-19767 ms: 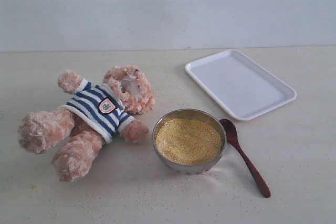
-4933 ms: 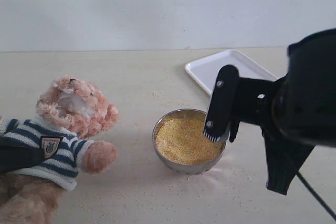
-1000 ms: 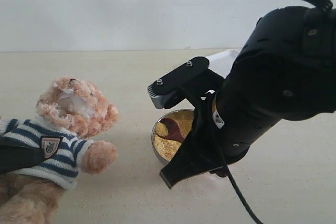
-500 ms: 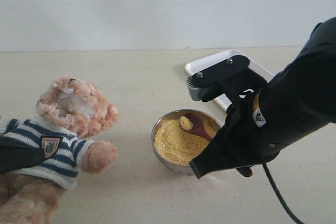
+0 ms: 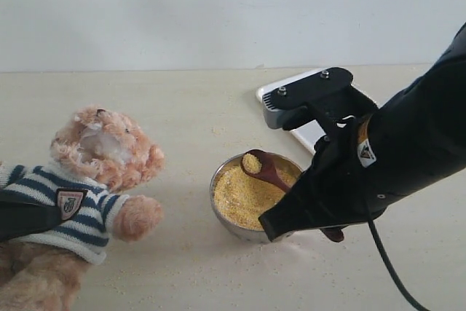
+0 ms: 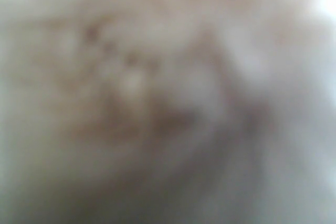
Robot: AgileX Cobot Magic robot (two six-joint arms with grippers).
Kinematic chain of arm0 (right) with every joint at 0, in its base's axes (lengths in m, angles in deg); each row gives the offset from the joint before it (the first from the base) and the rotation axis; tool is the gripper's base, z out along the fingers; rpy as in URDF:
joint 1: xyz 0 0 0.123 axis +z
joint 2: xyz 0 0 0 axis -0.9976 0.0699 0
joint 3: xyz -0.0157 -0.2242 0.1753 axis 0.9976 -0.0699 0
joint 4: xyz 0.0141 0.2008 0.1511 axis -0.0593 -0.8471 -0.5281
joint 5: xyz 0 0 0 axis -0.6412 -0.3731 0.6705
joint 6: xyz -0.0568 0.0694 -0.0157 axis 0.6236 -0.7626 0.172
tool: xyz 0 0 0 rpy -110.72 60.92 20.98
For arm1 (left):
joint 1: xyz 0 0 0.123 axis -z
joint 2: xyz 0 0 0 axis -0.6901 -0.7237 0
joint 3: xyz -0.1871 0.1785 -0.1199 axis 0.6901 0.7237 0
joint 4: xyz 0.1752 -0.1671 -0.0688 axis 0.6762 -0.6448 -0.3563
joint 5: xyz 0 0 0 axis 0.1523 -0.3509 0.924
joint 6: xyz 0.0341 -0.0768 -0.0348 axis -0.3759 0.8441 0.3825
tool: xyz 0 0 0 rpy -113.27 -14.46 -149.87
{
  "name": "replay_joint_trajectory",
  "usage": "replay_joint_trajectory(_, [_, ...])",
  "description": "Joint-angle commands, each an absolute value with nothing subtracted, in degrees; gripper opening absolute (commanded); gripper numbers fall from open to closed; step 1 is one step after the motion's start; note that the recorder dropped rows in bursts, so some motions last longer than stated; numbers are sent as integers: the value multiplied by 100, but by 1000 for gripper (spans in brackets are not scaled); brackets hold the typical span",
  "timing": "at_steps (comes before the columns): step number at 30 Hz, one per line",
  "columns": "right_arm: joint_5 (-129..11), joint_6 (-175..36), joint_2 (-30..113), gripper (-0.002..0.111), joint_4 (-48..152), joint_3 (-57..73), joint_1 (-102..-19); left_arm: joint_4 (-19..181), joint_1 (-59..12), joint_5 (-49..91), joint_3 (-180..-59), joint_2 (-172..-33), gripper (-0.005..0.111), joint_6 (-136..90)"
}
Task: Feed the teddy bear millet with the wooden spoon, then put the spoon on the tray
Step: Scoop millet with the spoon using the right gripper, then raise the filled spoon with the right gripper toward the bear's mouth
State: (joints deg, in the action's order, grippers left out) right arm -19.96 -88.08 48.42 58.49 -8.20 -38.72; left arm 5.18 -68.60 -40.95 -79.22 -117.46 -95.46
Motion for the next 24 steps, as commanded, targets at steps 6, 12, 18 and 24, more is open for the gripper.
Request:
replay_joint_trajectory(6, [-1730,-8616,4572,0,5752,-836,-4018,390,-6873,-4189,-7926,-11742,5,-9585])
replay_joint_trajectory(12, [-1654,-8592,4492,0,5645,-836,-3878,390,-6873,-4189,-7926,-11742,5,-9585])
replay_joint_trajectory(18, [-1411,-8322,4467,0,5723,-568,-3388,390,-6873,-4189,-7926,-11742,5,-9585])
replay_joint_trajectory(24, [-915,-8310,4535,0,6006,31,-3134,390,-6873,-4189,-7926,-11742,5,-9585])
